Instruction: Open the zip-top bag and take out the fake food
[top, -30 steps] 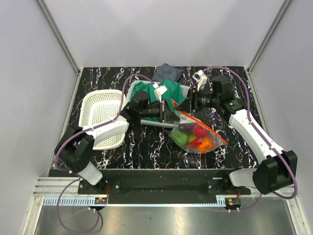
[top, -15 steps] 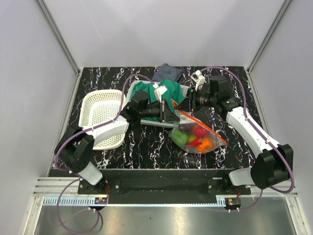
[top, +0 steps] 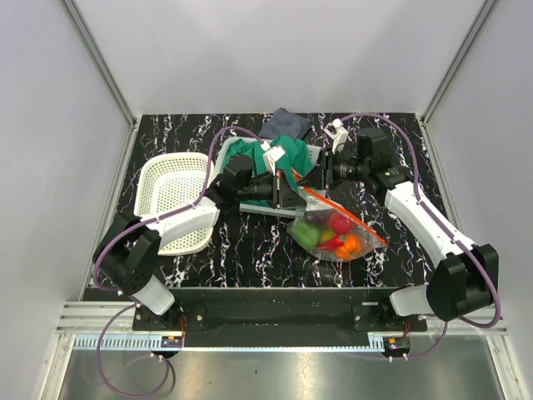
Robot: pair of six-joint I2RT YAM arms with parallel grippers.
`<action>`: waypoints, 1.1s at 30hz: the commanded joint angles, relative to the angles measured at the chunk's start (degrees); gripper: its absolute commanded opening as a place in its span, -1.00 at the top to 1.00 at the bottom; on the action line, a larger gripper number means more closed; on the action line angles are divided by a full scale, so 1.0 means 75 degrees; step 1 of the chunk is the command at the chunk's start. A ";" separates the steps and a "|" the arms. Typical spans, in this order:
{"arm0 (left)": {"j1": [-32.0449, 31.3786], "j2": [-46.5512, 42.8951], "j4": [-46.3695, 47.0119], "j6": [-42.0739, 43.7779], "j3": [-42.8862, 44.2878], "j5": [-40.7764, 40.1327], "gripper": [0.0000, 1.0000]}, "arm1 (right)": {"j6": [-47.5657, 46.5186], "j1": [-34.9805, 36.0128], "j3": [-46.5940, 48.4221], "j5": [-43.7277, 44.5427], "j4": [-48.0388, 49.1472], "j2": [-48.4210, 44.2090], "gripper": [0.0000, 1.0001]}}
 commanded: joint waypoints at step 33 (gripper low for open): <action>0.0050 0.0223 0.0806 -0.0556 0.0856 0.0523 -0.02 | -0.0003 0.0076 0.0045 -0.0382 0.0022 -0.0567 1.00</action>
